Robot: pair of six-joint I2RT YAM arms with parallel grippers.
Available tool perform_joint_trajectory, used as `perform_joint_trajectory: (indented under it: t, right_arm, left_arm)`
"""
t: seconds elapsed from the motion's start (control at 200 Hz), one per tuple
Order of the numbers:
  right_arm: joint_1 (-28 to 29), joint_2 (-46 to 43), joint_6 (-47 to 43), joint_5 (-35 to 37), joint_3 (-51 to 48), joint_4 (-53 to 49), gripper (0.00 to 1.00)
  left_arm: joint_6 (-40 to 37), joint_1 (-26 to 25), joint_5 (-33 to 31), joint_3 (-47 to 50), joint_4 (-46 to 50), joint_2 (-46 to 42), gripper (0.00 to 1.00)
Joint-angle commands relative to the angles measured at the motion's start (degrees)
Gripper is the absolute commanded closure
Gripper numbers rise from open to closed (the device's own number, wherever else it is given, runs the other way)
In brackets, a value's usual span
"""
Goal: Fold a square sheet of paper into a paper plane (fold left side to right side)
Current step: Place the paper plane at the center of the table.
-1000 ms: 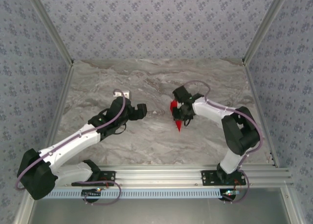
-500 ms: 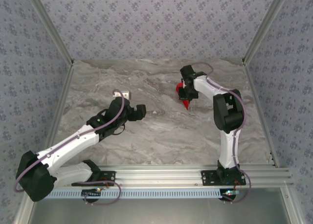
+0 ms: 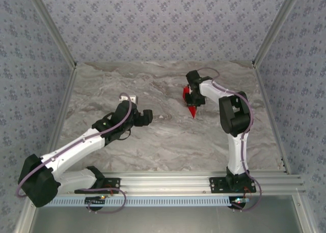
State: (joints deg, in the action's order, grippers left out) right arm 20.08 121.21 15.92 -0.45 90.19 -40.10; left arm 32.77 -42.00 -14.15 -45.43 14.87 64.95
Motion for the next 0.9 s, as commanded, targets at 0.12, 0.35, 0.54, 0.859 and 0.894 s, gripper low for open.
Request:
perform_joint_trajectory:
  t: [0.12, 0.35, 0.54, 0.859, 0.894]
  right_arm:
    - [0.9, -1.6, -1.1, 1.9, -0.4, -1.1, 0.72]
    - [2.6, -8.2, -1.9, 6.0, -2.2, -3.3, 0.55]
    - [3.1, -19.1, -1.6, 9.3, -7.5, -4.2, 0.42]
    - [-3.2, -45.6, -3.3, 16.1, -29.0, 9.3, 0.08]
    - [-4.6, -48.3, -3.1, 16.5, -31.9, 12.0, 0.01]
  left_arm:
    - [-0.9, 0.3, -0.4, -3.1, 1.2, 0.6, 0.02]
    - [1.8, 5.5, 3.8, -3.0, 0.6, 1.3, 0.02]
    - [5.5, 16.9, 12.9, 1.0, -4.5, -1.2, 0.02]
    - [-1.4, 28.3, -1.4, 6.0, -9.3, -7.1, 0.02]
    - [-2.9, 28.3, -5.0, 8.0, -12.1, -7.8, 0.02]
